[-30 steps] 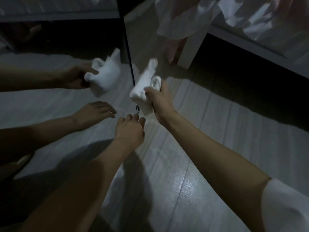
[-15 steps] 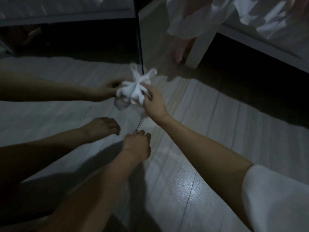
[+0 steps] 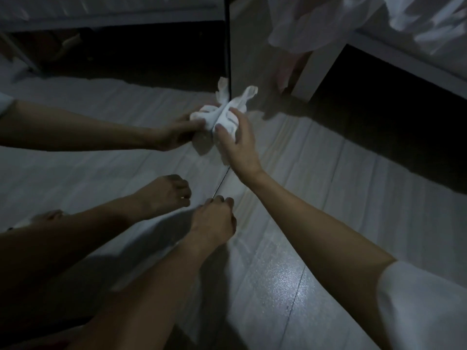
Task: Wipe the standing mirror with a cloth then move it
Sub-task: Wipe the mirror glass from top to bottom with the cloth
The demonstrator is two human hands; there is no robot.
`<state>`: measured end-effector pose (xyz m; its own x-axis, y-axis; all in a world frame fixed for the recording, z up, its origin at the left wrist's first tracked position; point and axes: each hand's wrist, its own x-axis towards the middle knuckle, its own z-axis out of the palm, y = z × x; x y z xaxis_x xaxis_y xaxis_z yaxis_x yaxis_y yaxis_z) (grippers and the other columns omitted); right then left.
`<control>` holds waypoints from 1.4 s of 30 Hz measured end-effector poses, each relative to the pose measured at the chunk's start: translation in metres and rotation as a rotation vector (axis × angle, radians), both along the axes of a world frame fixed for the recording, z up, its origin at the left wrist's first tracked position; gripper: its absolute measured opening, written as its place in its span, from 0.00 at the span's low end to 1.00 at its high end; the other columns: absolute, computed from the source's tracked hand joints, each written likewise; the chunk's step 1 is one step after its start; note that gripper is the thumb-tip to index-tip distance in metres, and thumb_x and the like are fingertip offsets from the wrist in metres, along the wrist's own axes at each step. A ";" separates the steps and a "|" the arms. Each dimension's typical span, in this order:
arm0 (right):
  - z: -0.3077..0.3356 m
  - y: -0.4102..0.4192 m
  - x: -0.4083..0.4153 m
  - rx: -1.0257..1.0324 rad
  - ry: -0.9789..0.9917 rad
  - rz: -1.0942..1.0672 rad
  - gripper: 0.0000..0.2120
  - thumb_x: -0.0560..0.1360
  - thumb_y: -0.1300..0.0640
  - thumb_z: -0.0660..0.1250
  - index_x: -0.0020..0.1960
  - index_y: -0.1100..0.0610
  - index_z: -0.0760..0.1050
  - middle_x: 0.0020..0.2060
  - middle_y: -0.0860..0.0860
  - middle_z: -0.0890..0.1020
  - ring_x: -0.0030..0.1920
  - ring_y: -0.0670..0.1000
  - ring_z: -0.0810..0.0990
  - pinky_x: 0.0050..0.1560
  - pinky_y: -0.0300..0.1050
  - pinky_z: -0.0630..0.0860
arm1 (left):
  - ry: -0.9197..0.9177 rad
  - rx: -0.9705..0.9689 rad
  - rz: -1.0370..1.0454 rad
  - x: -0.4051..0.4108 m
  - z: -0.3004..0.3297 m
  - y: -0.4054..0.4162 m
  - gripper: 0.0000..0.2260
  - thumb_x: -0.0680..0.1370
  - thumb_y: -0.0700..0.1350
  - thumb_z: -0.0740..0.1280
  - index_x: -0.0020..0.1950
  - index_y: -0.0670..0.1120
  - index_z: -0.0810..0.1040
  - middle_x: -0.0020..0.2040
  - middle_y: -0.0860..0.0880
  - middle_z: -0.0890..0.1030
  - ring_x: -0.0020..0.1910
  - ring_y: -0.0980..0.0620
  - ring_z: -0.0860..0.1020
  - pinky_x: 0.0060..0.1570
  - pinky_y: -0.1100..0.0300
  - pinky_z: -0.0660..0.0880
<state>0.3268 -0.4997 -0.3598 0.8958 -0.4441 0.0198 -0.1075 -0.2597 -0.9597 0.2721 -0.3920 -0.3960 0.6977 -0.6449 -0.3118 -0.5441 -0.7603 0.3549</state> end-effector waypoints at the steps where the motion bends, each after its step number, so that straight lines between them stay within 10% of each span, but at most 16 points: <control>1: -0.008 0.000 -0.001 -0.050 0.054 0.020 0.29 0.72 0.44 0.61 0.69 0.56 0.63 0.65 0.56 0.69 0.63 0.53 0.71 0.61 0.50 0.74 | 0.017 0.004 0.007 0.000 -0.001 0.001 0.14 0.79 0.45 0.58 0.63 0.44 0.71 0.59 0.44 0.75 0.57 0.45 0.74 0.54 0.53 0.73; 8: -0.067 -0.032 -0.035 -0.125 0.640 0.131 0.21 0.75 0.61 0.61 0.68 0.61 0.67 0.63 0.61 0.74 0.61 0.59 0.75 0.61 0.47 0.71 | 0.097 0.079 -0.026 -0.005 -0.009 0.009 0.11 0.77 0.45 0.60 0.56 0.43 0.73 0.60 0.42 0.75 0.58 0.41 0.75 0.55 0.51 0.72; 13: -0.030 -0.026 -0.033 -0.080 0.270 -0.099 0.17 0.74 0.57 0.63 0.63 0.57 0.69 0.52 0.52 0.77 0.46 0.45 0.77 0.38 0.27 0.72 | 0.121 0.074 -0.018 0.001 -0.019 0.012 0.10 0.76 0.45 0.59 0.56 0.43 0.73 0.58 0.42 0.75 0.58 0.41 0.74 0.55 0.51 0.73; 19: 0.025 -0.002 -0.015 -0.031 -0.211 -0.189 0.20 0.77 0.60 0.63 0.68 0.60 0.65 0.61 0.47 0.71 0.61 0.43 0.71 0.60 0.29 0.69 | 0.113 0.056 -0.042 -0.002 -0.022 -0.002 0.15 0.79 0.45 0.57 0.65 0.43 0.69 0.60 0.43 0.73 0.58 0.43 0.74 0.55 0.54 0.72; 27: -0.002 -0.004 -0.014 -0.052 0.122 -0.060 0.19 0.72 0.54 0.63 0.62 0.56 0.73 0.54 0.54 0.80 0.53 0.53 0.79 0.55 0.58 0.77 | 0.141 0.087 -0.039 0.003 -0.023 0.002 0.14 0.79 0.45 0.58 0.64 0.43 0.69 0.61 0.42 0.72 0.58 0.43 0.74 0.54 0.53 0.73; 32: 0.031 -0.012 -0.013 0.012 -0.064 -0.208 0.22 0.75 0.57 0.65 0.67 0.57 0.66 0.58 0.50 0.74 0.53 0.42 0.75 0.50 0.30 0.75 | 0.146 0.076 -0.059 0.001 -0.024 -0.001 0.14 0.79 0.45 0.58 0.64 0.43 0.69 0.61 0.42 0.73 0.57 0.43 0.74 0.54 0.53 0.72; 37: 0.077 0.004 0.009 -0.088 -0.434 -0.194 0.20 0.74 0.63 0.65 0.64 0.65 0.69 0.59 0.60 0.76 0.60 0.55 0.76 0.60 0.53 0.75 | 0.165 0.113 -0.087 0.000 -0.026 -0.010 0.16 0.80 0.45 0.56 0.68 0.44 0.66 0.63 0.44 0.72 0.60 0.45 0.73 0.59 0.53 0.72; 42: 0.073 0.002 0.026 -0.298 -0.469 -0.218 0.11 0.74 0.64 0.64 0.54 0.68 0.76 0.45 0.56 0.74 0.47 0.50 0.74 0.50 0.34 0.71 | 0.151 0.125 -0.098 0.000 -0.025 -0.010 0.17 0.80 0.45 0.56 0.68 0.44 0.65 0.64 0.43 0.71 0.61 0.45 0.73 0.59 0.53 0.71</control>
